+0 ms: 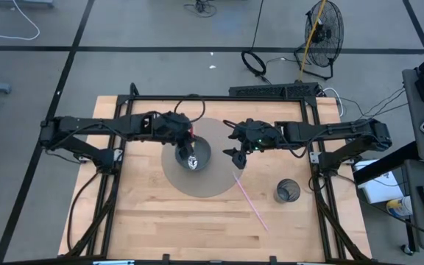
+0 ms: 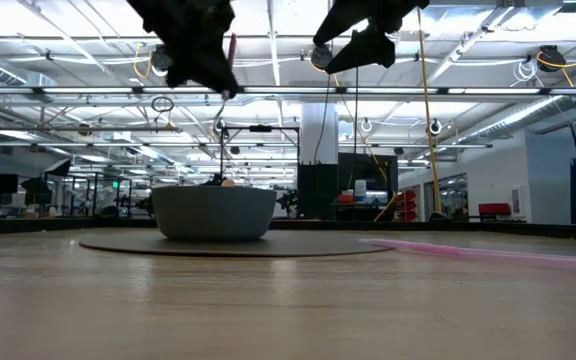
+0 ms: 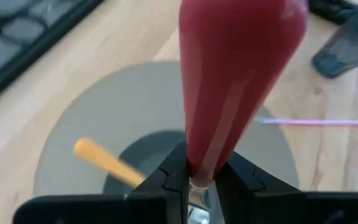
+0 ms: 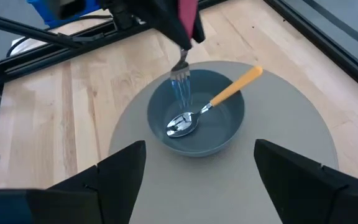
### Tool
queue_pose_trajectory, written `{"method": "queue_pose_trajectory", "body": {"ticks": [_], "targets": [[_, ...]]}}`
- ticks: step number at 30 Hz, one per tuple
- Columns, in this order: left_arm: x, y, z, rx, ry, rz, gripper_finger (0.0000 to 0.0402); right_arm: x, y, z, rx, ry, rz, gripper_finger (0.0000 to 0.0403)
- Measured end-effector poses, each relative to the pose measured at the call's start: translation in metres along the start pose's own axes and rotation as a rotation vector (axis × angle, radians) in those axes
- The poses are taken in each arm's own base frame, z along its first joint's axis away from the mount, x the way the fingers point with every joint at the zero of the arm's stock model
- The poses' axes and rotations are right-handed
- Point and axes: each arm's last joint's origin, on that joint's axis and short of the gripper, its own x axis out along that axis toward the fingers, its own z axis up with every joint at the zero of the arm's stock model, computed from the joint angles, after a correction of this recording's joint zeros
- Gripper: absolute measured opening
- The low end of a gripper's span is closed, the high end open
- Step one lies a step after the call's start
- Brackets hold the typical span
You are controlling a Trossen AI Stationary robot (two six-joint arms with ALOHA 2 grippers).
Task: Pick & Place Utensil
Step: Put the pink fork into the gray bowl
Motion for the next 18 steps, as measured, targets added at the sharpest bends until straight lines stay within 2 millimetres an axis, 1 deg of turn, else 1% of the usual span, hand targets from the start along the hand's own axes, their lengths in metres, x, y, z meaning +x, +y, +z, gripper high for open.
{"method": "queue_pose_trajectory", "body": {"ticks": [2,5,12,14,18], "targets": [[0.001,0.009,-0.001,-0.05,0.041,0.018,0.0059,0.0,0.0,0.0,0.001,0.0,0.0,0.0293],[0.001,0.019,-0.002,-0.1,0.074,0.027,0.0056,0.0,0.0,0.0,0.014,0.0,0.0,0.0293],[0.003,0.038,0.001,-0.189,0.085,0.009,0.0053,0.0,0.0,0.0,0.031,0.0,0.0,0.0293],[0.008,0.045,-0.005,-0.228,0.116,-0.01,0.0057,0.0,0.0,0.0,0.038,0.001,0.001,0.0293],[0.023,0.055,-0.026,-0.293,0.171,-0.047,0.006,0.0,0.0,0.0,0.045,0.001,0.002,0.0293]]}}
